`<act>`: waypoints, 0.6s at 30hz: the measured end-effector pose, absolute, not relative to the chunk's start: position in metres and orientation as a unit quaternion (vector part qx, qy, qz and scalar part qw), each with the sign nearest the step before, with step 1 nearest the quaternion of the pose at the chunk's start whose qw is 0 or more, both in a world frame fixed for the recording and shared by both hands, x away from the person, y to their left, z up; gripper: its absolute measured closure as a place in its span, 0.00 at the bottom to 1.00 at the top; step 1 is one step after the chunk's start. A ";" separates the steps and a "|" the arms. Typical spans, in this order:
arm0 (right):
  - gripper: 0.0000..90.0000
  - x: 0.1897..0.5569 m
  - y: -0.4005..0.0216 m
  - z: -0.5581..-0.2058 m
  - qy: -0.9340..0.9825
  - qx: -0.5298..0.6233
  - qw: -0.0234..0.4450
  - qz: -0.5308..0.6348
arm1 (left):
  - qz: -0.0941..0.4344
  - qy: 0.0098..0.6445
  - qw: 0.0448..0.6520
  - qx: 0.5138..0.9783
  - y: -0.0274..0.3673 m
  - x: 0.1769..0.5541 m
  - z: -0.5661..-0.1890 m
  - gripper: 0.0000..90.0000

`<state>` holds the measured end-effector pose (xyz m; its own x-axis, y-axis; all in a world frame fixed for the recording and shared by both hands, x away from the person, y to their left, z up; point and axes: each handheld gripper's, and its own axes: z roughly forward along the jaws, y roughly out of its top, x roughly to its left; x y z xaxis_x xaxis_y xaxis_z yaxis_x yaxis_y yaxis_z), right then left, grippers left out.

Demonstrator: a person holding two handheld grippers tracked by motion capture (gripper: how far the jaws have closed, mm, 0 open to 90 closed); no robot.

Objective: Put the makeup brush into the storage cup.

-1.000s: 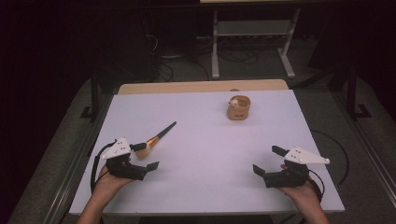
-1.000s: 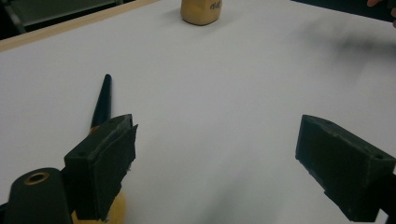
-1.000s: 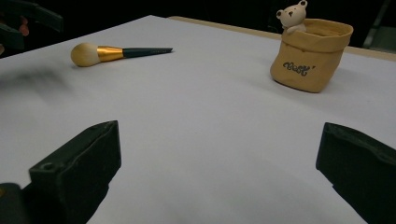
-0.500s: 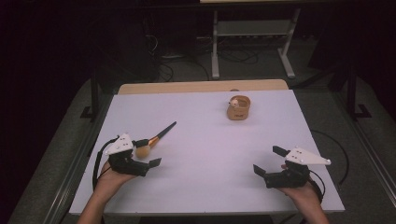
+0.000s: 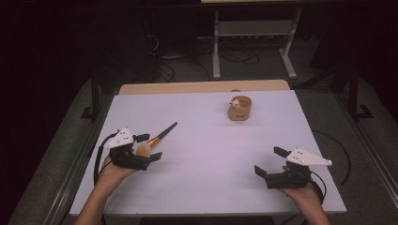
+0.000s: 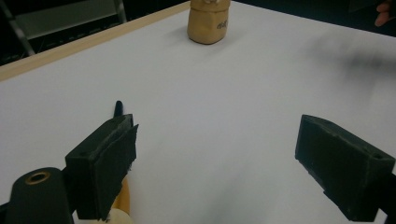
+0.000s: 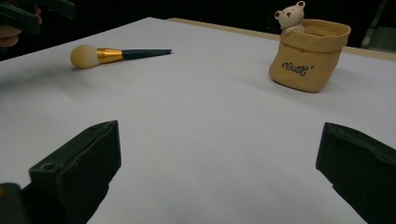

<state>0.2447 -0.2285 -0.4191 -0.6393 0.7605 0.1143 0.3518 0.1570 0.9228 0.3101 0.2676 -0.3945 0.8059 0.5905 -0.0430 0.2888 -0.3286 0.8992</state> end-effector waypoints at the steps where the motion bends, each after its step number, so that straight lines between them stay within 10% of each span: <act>1: 0.00 0.245 -0.228 -0.419 0.736 0.378 0.193 0.528 | 0.148 0.275 0.509 0.802 0.268 0.311 -0.394 0.14; 18: 0.00 0.244 -0.228 -0.420 0.733 0.376 0.192 0.533 | 0.158 0.275 0.506 0.803 0.265 0.328 -0.392 0.15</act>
